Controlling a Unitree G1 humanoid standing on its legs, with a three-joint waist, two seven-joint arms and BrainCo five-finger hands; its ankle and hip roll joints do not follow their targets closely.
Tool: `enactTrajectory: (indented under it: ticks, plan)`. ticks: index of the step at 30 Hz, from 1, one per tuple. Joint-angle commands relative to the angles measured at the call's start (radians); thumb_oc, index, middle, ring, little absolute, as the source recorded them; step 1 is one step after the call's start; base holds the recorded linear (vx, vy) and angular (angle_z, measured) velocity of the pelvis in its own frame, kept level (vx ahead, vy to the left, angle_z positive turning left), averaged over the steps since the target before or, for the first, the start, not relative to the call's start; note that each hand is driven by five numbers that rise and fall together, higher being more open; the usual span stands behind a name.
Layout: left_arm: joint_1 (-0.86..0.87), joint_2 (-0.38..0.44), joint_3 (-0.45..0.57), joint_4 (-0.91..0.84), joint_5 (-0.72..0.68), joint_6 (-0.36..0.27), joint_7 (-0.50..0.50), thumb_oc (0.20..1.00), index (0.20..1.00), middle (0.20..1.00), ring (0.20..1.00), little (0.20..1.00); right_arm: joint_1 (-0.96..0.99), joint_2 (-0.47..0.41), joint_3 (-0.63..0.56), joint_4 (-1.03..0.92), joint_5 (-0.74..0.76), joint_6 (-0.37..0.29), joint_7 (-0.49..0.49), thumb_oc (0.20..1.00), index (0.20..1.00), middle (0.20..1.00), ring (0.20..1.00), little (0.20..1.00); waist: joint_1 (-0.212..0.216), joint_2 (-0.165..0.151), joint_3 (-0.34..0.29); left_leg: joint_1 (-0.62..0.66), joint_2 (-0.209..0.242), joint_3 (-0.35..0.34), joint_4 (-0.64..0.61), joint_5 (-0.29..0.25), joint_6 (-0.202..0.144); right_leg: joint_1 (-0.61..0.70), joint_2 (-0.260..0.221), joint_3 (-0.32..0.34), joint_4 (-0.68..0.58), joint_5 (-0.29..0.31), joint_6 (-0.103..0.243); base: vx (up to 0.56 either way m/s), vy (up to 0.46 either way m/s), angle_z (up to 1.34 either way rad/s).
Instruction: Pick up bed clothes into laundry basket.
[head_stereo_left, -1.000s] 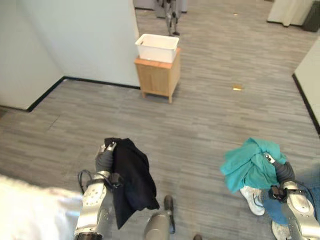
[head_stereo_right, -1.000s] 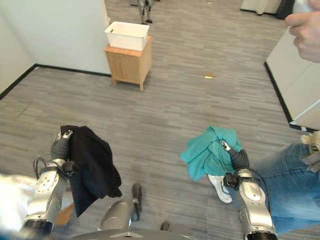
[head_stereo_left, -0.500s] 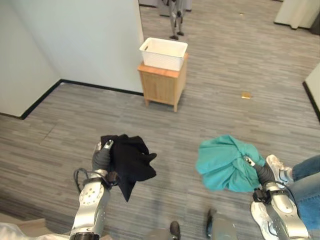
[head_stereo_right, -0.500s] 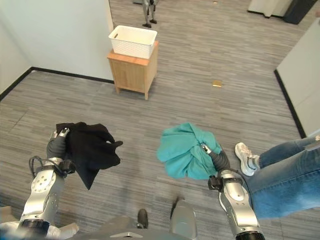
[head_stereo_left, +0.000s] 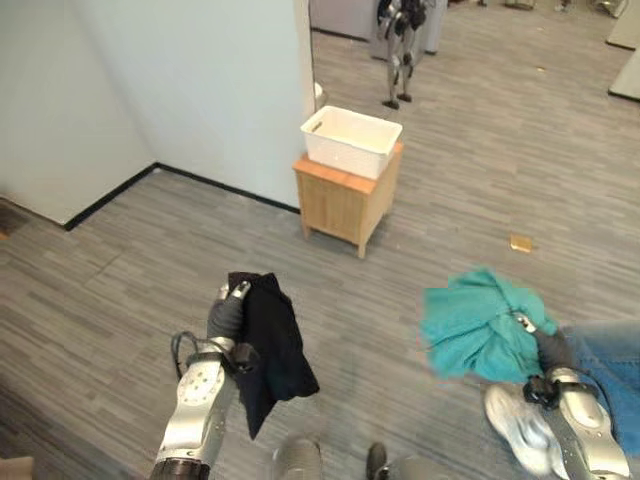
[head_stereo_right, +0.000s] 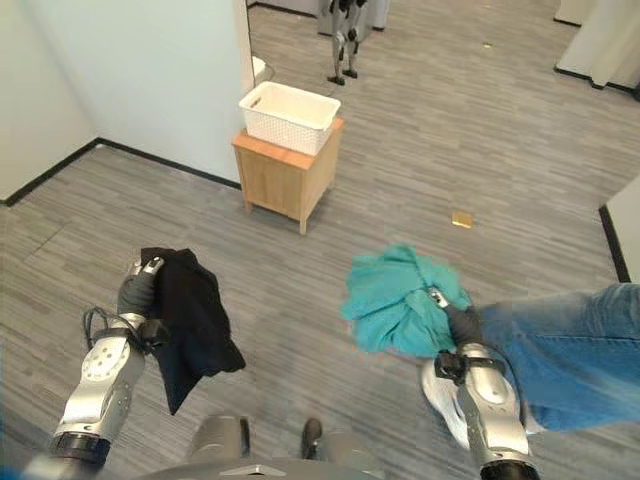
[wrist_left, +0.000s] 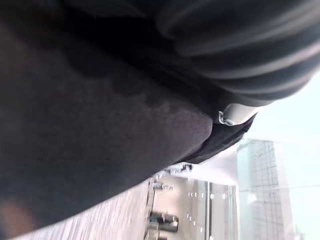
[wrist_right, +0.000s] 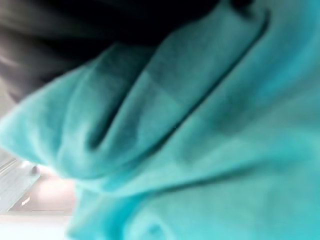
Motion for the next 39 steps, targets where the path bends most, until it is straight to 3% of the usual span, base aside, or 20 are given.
enactTrajectory:
  ticks: [1, 3, 5, 8, 10, 13, 15, 17, 18, 19, 20, 21, 22, 26, 28, 31, 32, 34, 36, 39]
  plan:
    - [-0.060, 0.028, 0.028, -0.067, -0.038, -0.069, -0.005, 0.200, 0.200, 0.200, 0.200, 0.200, -0.011, -0.055, -0.034, -0.087, 0.056, -0.071, -0.007, 0.200, 0.200, 0.200, 0.200, 0.200, 0.025, 0.060, -0.027, -0.050, 0.017, 0.015, -0.417, 0.137, -0.029, 0.151, -0.042, 0.060, -0.110, -0.063, 0.099, 0.52, 0.057, -0.12]
    - [-0.058, 0.030, 0.020, -0.059, -0.032, -0.071, -0.006, 0.200, 0.200, 0.200, 0.200, 0.200, -0.004, -0.055, -0.029, -0.089, 0.047, -0.071, 0.001, 0.200, 0.200, 0.200, 0.200, 0.200, 0.039, 0.059, -0.036, -0.034, -0.005, 0.028, -0.544, 0.165, -0.024, 0.167, -0.045, 0.065, -0.111, -0.073, 0.104, 0.38, 0.057, 0.00]
    - [-0.060, 0.026, 0.017, -0.056, -0.020, -0.078, -0.012, 0.200, 0.200, 0.200, 0.200, 0.200, -0.012, -0.061, -0.013, -0.086, 0.015, -0.066, 0.017, 0.200, 0.200, 0.200, 0.200, 0.200, 0.064, 0.084, -0.062, -0.019, -0.060, 0.070, -0.828, 0.235, -0.032, 0.253, -0.016, 0.073, -0.132, -0.118, 0.113, 0.67, 0.053, -0.07]
    - [-0.036, 0.020, 0.021, -0.065, -0.017, -0.074, -0.022, 0.200, 0.200, 0.200, 0.200, 0.200, -0.029, -0.051, 0.002, -0.100, 0.005, -0.056, 0.036, 0.200, 0.200, 0.200, 0.200, 0.200, 0.063, 0.081, -0.093, 0.023, -0.075, 0.105, -0.800, 0.221, -0.008, 0.297, -0.020, 0.079, -0.129, -0.156, 0.120, 0.57, 0.052, -0.25]
    - [-0.039, 0.027, 0.023, -0.067, -0.013, -0.075, -0.016, 0.200, 0.200, 0.200, 0.200, 0.200, -0.040, -0.036, 0.016, -0.092, 0.000, -0.053, 0.034, 0.200, 0.200, 0.200, 0.200, 0.200, 0.072, 0.048, -0.116, 0.034, -0.091, 0.105, -0.758, 0.168, 0.009, 0.292, -0.067, 0.070, -0.081, -0.151, 0.151, 0.50, 0.098, -0.38]
    - [-0.042, 0.039, 0.035, -0.085, 0.007, -0.069, -0.004, 0.200, 0.200, 0.200, 0.200, 0.200, -0.077, -0.013, 0.057, -0.086, -0.013, -0.053, 0.047, 0.200, 0.200, 0.200, 0.200, 0.200, 0.101, 0.016, -0.124, 0.104, -0.115, 0.132, -0.748, 0.086, 0.065, 0.194, -0.129, 0.058, 0.259, 0.057, 0.258, 0.43, 0.131, -0.32]
    - [-0.034, 0.044, 0.033, -0.094, -0.009, -0.064, -0.006, 0.200, 0.200, 0.200, 0.200, 0.200, -0.072, -0.005, 0.063, -0.105, -0.024, -0.047, 0.047, 0.200, 0.200, 0.200, 0.200, 0.200, 0.093, 0.035, -0.104, 0.187, -0.109, 0.130, -0.778, 0.059, 0.094, 0.086, -0.147, 0.041, 0.491, 0.182, 0.282, 0.38, 0.183, -0.37]
    - [-0.031, 0.052, 0.034, -0.096, -0.011, -0.062, 0.002, 0.200, 0.200, 0.200, 0.200, 0.200, -0.077, -0.002, 0.066, -0.105, -0.026, -0.047, 0.039, 0.200, 0.200, 0.200, 0.200, 0.200, 0.079, 0.054, -0.082, 0.228, -0.100, 0.127, -0.785, 0.046, 0.106, 0.020, -0.173, 0.009, 0.591, 0.208, 0.279, 0.30, 0.140, 0.00]
    - [-0.035, 0.066, 0.027, -0.097, -0.010, -0.058, 0.002, 0.200, 0.200, 0.200, 0.200, 0.200, -0.073, 0.004, 0.072, -0.106, -0.030, -0.042, 0.034, 0.200, 0.200, 0.200, 0.200, 0.200, 0.051, 0.081, -0.062, 0.291, -0.096, 0.100, -0.806, 0.021, 0.119, -0.082, -0.200, -0.021, 0.662, 0.144, 0.248, 0.23, 0.056, 0.39]
    - [-0.036, 0.065, 0.028, -0.097, -0.011, -0.058, 0.002, 0.200, 0.200, 0.200, 0.200, 0.200, -0.074, 0.004, 0.072, -0.107, -0.030, -0.042, 0.034, 0.200, 0.200, 0.200, 0.200, 0.200, 0.051, 0.081, -0.063, 0.289, -0.094, 0.100, -0.808, 0.025, 0.118, -0.086, -0.198, -0.023, 0.662, 0.146, 0.245, 0.54, 0.007, 0.40]
    - [-0.046, 0.072, 0.022, -0.101, -0.021, -0.057, -0.010, 0.200, 0.200, 0.200, 0.200, 0.200, -0.060, 0.005, 0.071, -0.111, -0.028, -0.035, 0.045, 0.200, 0.200, 0.200, 0.200, 0.200, 0.025, 0.089, -0.049, 0.349, -0.099, 0.068, -0.823, 0.002, 0.109, -0.159, -0.233, -0.031, 0.586, 0.077, 0.219, 0.29, -0.060, 0.46]
    - [-0.046, 0.072, 0.022, -0.101, -0.021, -0.057, -0.011, 0.200, 0.200, 0.200, 0.200, 0.200, -0.060, 0.005, 0.071, -0.111, -0.028, -0.035, 0.045, 0.200, 0.200, 0.200, 0.200, 0.200, 0.023, 0.092, -0.050, 0.348, -0.095, 0.066, -0.825, 0.006, 0.108, -0.158, -0.230, -0.035, 0.581, 0.081, 0.216, 0.59, -0.142, 0.75]
    - [-0.044, 0.066, 0.021, -0.108, -0.039, -0.060, -0.021, 0.200, 0.200, 0.200, 0.200, 0.200, -0.051, 0.005, 0.060, -0.107, -0.025, -0.034, 0.047, 0.200, 0.200, 0.200, 0.200, 0.200, 0.009, 0.095, -0.052, 0.389, -0.096, 0.040, -0.845, -0.015, 0.090, -0.202, -0.258, -0.037, 0.447, 0.069, 0.209, 0.52, -0.196, 0.94]
    - [-0.049, 0.060, 0.013, -0.097, -0.036, -0.073, -0.024, 0.200, 0.200, 0.200, 0.200, 0.200, -0.036, -0.002, 0.035, -0.095, -0.021, -0.036, 0.037, 0.200, 0.200, 0.200, 0.200, 0.200, -0.025, 0.075, -0.061, 0.478, -0.085, -0.040, -0.901, -0.062, 0.025, -0.183, -0.222, 0.067, -0.056, 0.102, 0.262, 0.56, -0.270, 0.68]
    - [-0.046, 0.061, 0.011, -0.100, -0.031, -0.074, -0.026, 0.200, 0.200, 0.200, 0.200, 0.200, -0.033, -0.013, 0.032, -0.095, -0.024, -0.036, 0.040, 0.200, 0.200, 0.200, 0.200, 0.200, -0.024, 0.065, -0.067, 0.506, -0.067, -0.061, -0.906, -0.068, 0.007, -0.187, -0.212, 0.069, -0.077, 0.141, 0.288, 0.43, -0.293, 0.56]
    - [-0.050, 0.052, 0.013, -0.110, -0.025, -0.076, -0.034, 0.200, 0.200, 0.200, 0.200, 0.200, -0.034, -0.019, 0.027, -0.093, -0.017, -0.041, 0.045, 0.200, 0.200, 0.200, 0.200, 0.200, -0.019, 0.062, -0.077, 0.506, -0.026, -0.100, -0.861, -0.079, -0.011, -0.190, -0.199, 0.062, -0.015, 0.109, 0.269, 0.35, -0.326, 0.56]
    - [-0.042, 0.043, 0.006, -0.107, -0.032, -0.079, -0.039, 0.200, 0.200, 0.200, 0.200, 0.200, -0.024, -0.026, 0.026, -0.087, -0.008, -0.045, 0.044, 0.200, 0.200, 0.200, 0.200, 0.200, -0.036, 0.061, -0.075, 0.475, 0.017, -0.120, -0.763, -0.029, -0.030, -0.173, -0.164, 0.086, -0.001, 0.103, 0.244, 0.30, -0.403, 0.48]
    - [-0.061, 0.034, 0.013, -0.092, -0.033, -0.067, -0.024, 0.200, 0.200, 0.200, 0.200, 0.200, -0.038, -0.040, 0.031, -0.092, 0.025, -0.054, 0.047, 0.200, 0.200, 0.200, 0.200, 0.200, -0.044, 0.040, -0.063, 0.355, 0.088, -0.105, -0.413, 0.103, -0.024, -0.119, -0.140, 0.037, -0.015, 0.087, 0.185, 0.33, -0.595, 0.49]
    - [-0.058, 0.033, 0.004, -0.105, -0.051, -0.057, -0.029, 0.200, 0.200, 0.200, 0.200, 0.200, -0.021, -0.052, 0.020, -0.084, 0.057, -0.057, 0.037, 0.200, 0.200, 0.200, 0.200, 0.200, -0.025, 0.014, -0.027, 0.212, 0.099, -0.076, -0.181, 0.111, 0.008, -0.054, -0.115, 0.013, -0.040, 0.047, 0.126, 0.23, -0.529, 0.40]
    - [-0.078, 0.034, -0.009, -0.106, -0.063, -0.052, -0.033, 0.200, 0.200, 0.200, 0.200, 0.200, -0.020, -0.076, 0.006, -0.079, 0.045, -0.047, 0.014, 0.200, 0.200, 0.200, 0.200, 0.200, -0.005, 0.022, 0.005, 0.094, 0.104, -0.018, -0.154, 0.092, -0.021, 0.025, -0.096, -0.020, -0.067, 0.004, 0.112, 0.24, -0.282, 0.25]
